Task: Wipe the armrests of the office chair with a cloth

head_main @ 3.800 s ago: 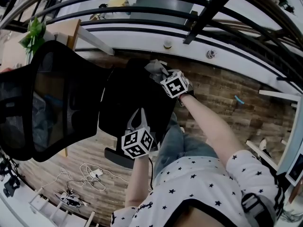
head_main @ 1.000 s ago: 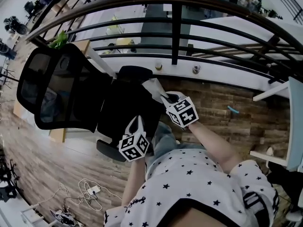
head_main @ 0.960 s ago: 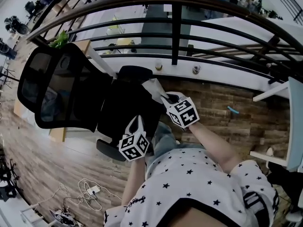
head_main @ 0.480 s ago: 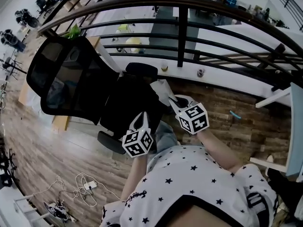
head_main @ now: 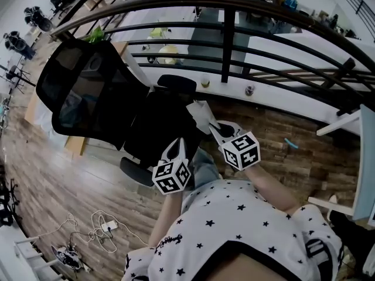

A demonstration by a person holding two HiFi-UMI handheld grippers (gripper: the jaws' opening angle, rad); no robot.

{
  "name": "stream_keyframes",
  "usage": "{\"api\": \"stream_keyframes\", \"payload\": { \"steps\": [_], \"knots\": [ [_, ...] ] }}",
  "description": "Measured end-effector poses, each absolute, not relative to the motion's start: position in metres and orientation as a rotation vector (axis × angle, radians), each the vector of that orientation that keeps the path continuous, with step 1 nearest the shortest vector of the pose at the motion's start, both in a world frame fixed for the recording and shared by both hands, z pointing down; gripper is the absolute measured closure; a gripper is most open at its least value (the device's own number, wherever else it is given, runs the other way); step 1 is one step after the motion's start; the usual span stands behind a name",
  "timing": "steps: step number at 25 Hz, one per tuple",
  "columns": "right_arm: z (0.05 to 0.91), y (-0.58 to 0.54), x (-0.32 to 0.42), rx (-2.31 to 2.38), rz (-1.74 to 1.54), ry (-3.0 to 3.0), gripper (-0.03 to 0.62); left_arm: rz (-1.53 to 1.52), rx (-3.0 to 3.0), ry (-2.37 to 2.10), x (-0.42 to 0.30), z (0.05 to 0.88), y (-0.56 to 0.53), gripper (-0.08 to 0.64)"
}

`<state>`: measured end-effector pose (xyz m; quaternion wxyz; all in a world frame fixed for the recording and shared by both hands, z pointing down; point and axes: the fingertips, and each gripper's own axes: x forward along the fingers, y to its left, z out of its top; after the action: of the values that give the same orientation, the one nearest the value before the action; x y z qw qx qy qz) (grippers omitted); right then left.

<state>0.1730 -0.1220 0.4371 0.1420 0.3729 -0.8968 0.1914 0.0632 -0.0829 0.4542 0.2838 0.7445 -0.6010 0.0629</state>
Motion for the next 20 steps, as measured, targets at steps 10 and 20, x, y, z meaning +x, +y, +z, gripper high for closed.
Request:
{"api": "stream_keyframes", "payload": {
  "steps": [10,20],
  "knots": [
    [0.4358,-0.1206,0.1725,1.076,0.511,-2.586,0.563,0.163,1.986,-1.620,0.0577,0.4532,-0.0804,0.555],
    [0.4312,-0.1237,0.1685,1.077,0.514,-2.602,0.563,0.156,1.989,-1.613,0.0563,0.4515,-0.0842,0.555]
  ]
}}
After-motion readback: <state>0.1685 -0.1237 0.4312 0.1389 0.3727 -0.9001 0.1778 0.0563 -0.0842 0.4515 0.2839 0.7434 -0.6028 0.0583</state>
